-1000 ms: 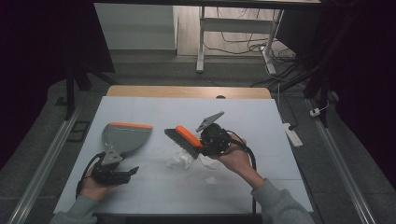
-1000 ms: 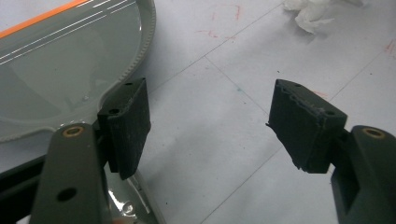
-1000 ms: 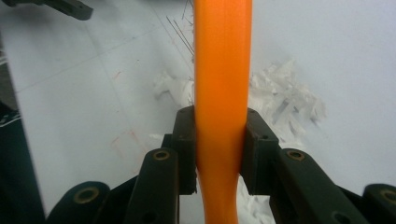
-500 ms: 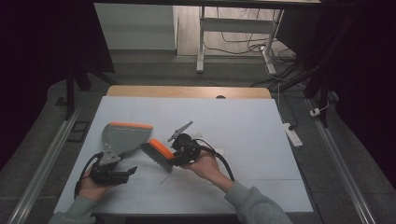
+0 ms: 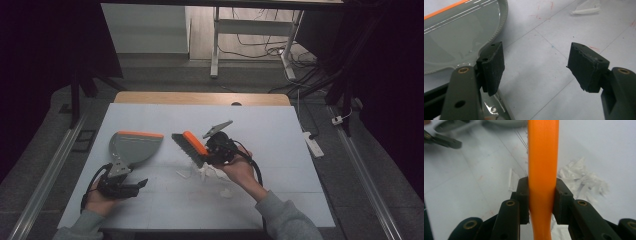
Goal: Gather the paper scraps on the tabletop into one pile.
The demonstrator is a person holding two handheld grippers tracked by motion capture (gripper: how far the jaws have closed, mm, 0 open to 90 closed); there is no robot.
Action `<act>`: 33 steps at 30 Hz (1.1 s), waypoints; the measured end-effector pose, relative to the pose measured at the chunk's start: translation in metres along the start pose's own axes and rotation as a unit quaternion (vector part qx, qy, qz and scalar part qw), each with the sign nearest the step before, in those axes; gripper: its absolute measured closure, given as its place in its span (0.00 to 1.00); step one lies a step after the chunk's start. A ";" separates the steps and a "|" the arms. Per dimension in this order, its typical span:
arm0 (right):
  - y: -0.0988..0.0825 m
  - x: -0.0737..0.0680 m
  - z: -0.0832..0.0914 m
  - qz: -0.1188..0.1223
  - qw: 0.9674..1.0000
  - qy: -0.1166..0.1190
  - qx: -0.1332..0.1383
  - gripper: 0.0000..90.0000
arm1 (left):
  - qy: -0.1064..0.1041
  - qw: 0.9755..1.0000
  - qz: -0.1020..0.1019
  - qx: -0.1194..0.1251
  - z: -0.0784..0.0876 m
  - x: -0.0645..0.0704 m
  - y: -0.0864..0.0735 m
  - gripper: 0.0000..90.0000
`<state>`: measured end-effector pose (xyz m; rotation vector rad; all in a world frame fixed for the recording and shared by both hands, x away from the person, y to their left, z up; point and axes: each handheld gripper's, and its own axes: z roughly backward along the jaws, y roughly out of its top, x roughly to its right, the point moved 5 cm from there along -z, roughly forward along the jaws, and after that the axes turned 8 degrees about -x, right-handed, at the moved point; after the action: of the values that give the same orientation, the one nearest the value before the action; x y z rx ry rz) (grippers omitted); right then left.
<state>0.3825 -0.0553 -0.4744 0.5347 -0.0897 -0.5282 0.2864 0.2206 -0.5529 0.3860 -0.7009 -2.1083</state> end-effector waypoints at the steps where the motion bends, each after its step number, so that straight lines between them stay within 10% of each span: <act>1: 0.000 0.000 0.005 -0.002 1.000 0.003 0.006 0.78 | 0.000 1.000 0.000 0.000 0.000 0.000 0.000 0.34; 10: 0.003 -0.036 -0.012 0.008 0.996 0.091 0.006 0.78 | 0.001 1.000 0.002 0.001 0.001 -0.001 0.000 0.34; 15: 0.016 -0.048 -0.055 0.004 0.995 0.100 -0.006 0.78 | 0.000 1.000 0.002 0.001 0.001 -0.002 -0.001 0.34; 19: 0.017 -0.034 -0.067 -0.002 0.998 0.056 -0.022 0.78 | -0.001 1.000 0.003 0.003 0.001 -0.003 -0.002 0.34; 24: 0.002 -0.004 -0.046 -0.033 0.999 0.037 -0.018 0.78 | -0.001 1.000 0.001 0.000 -0.001 -0.002 -0.001 0.34; 33: -0.010 -0.005 0.019 0.022 0.999 0.037 0.017 0.78 | 0.000 1.000 0.003 -0.001 0.000 -0.002 -0.001 0.34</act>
<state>0.3697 -0.0687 -0.4624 0.5831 -0.0400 -0.4636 0.2866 0.2227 -0.5539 0.3829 -0.6999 -2.1033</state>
